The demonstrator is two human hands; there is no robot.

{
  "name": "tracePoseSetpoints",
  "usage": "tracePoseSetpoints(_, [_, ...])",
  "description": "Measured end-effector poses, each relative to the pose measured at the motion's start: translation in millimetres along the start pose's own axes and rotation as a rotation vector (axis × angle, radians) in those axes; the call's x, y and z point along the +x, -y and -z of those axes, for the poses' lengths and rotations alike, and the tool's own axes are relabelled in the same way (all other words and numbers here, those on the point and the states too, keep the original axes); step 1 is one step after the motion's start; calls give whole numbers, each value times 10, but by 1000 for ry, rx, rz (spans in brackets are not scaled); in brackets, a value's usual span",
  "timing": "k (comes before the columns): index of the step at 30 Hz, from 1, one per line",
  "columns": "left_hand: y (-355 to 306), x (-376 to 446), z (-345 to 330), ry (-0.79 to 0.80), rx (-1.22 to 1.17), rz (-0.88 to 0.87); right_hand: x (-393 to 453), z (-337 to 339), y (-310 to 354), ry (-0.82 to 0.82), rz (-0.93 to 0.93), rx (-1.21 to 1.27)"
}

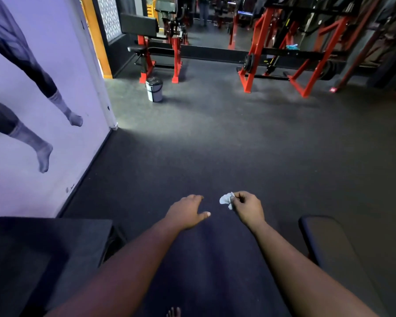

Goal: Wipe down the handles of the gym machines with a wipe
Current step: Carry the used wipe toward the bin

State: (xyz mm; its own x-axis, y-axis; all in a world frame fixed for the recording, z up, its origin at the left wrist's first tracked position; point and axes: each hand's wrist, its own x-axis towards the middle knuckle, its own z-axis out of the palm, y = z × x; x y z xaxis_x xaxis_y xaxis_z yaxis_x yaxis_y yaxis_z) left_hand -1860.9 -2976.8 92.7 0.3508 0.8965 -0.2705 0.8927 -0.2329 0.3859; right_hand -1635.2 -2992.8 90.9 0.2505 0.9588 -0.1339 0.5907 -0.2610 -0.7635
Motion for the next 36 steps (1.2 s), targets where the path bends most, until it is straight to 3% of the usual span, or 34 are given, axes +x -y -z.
tracePoseSetpoints(12, [638,1952,690,28,80,72,2170,-501,409,66,31,-87])
tracePoseSetpoints(27, [540,4701,1504,40,118,117,5196,-285,611,135,67,-186])
tracePoseSetpoints(36, [1130,6650,2005,39,90,112,7212,-554,965,125,47,-255])
